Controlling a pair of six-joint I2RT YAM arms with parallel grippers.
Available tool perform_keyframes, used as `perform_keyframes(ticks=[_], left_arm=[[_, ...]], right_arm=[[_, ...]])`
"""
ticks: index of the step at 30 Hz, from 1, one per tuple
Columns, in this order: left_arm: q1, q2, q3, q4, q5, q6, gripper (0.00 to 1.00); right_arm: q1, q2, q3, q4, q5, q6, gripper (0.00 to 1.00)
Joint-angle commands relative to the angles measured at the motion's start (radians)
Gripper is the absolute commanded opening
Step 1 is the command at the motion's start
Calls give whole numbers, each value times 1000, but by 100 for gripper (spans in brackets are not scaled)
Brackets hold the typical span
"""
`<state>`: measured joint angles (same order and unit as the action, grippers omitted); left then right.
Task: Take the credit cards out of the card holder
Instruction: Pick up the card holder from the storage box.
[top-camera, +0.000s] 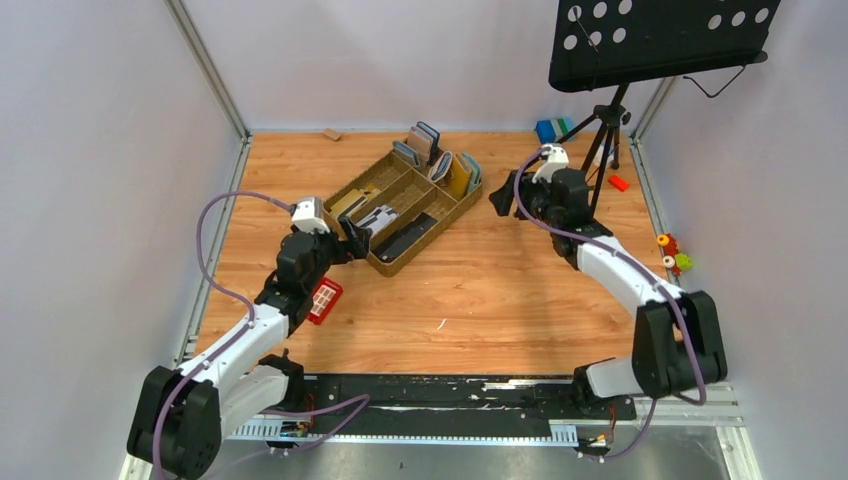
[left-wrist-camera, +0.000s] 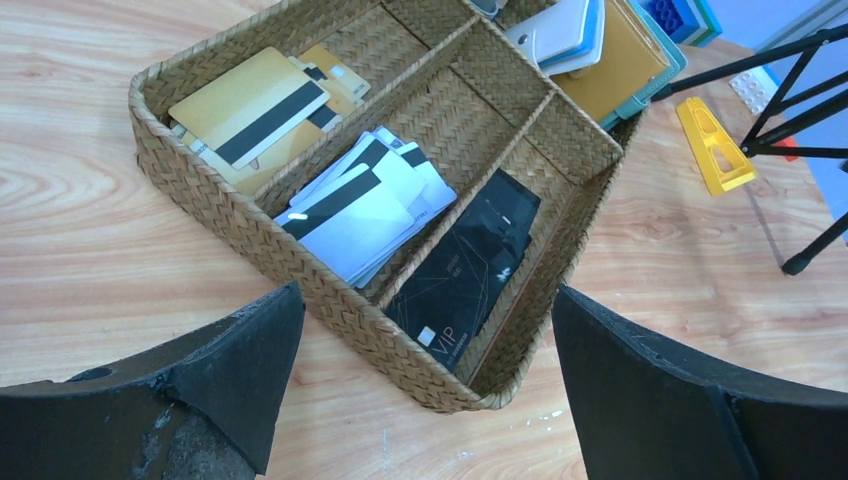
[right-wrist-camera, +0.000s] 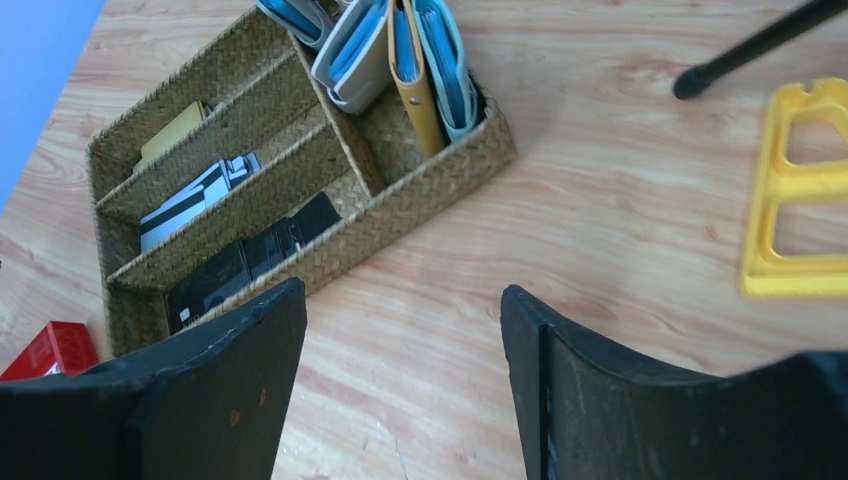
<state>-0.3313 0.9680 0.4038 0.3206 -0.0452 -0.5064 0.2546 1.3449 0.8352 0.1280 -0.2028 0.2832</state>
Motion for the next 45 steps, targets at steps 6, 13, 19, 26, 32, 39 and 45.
perform_keyframes(ticks=[6, 13, 19, 26, 32, 39, 45], left_arm=[[20, -38, -108, 84, -193, -157, 100], [21, -39, -127, 133, -128, -121, 99], [21, -45, -157, 218, -50, -101, 95], [21, -26, -148, 218, -37, -104, 94], [21, -5, -142, 218, -29, -107, 94], [21, 9, -135, 214, -24, -108, 93], [21, 9, -128, 211, -12, -106, 93]], right_arm=[[70, 307, 245, 75, -50, -33, 63], [80, 491, 364, 122, -40, -16, 55], [81, 602, 475, 110, -37, 0, 48], [81, 686, 566, 83, -3, 9, 47], [82, 712, 618, 71, 44, 7, 49], [90, 741, 689, 45, 31, -24, 23], [100, 681, 685, 28, 18, -55, 0]])
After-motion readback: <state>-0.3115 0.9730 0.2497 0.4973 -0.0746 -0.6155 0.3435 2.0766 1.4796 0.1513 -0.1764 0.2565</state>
